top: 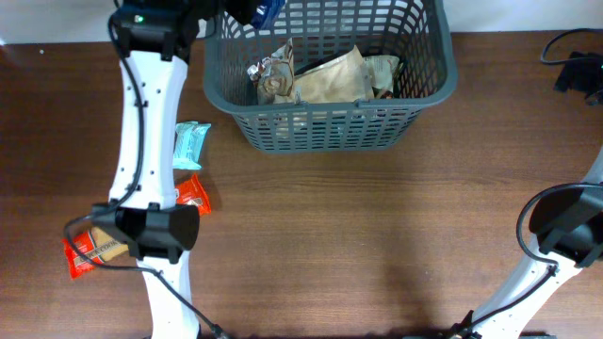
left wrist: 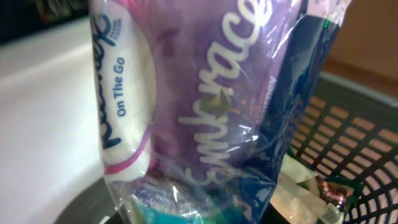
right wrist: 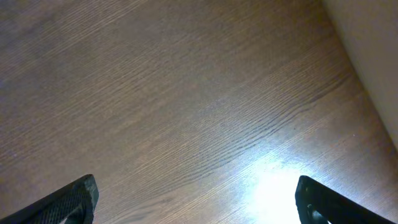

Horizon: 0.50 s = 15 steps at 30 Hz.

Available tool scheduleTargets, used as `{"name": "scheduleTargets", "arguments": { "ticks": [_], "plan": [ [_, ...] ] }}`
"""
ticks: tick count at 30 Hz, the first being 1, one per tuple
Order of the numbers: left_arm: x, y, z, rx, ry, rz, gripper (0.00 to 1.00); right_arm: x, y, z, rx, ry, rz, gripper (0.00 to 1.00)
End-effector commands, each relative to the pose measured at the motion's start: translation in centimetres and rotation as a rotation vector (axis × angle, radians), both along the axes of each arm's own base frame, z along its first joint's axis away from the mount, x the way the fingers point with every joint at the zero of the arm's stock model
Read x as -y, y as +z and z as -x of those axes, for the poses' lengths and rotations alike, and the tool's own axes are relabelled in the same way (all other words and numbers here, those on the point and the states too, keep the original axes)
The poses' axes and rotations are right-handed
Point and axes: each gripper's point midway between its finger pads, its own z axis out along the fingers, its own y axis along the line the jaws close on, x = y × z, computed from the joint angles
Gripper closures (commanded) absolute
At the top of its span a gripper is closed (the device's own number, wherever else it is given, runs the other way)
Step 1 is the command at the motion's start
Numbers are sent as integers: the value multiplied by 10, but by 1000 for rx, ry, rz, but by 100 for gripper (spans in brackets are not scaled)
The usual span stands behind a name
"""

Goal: Pack container
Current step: 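Carry the Kleenex pack over the basket and lower it in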

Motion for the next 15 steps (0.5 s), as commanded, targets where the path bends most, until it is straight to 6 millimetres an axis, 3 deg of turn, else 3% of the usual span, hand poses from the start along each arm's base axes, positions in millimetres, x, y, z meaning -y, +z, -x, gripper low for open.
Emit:
{"name": "scheduleTargets", "arguments": {
  "ticks": [1,9,15],
  "plan": [
    [2,-11,-8,0,-16,-10,98,-1,2,0,9,-10,-3,1],
    [35,-71,-8,-146,-102,-16,98,-1,2,0,9,-10,-3,1],
    [63,-109,18,-206,-221,-139,98,-1,2,0,9,-10,-3,1]
  ]
}}
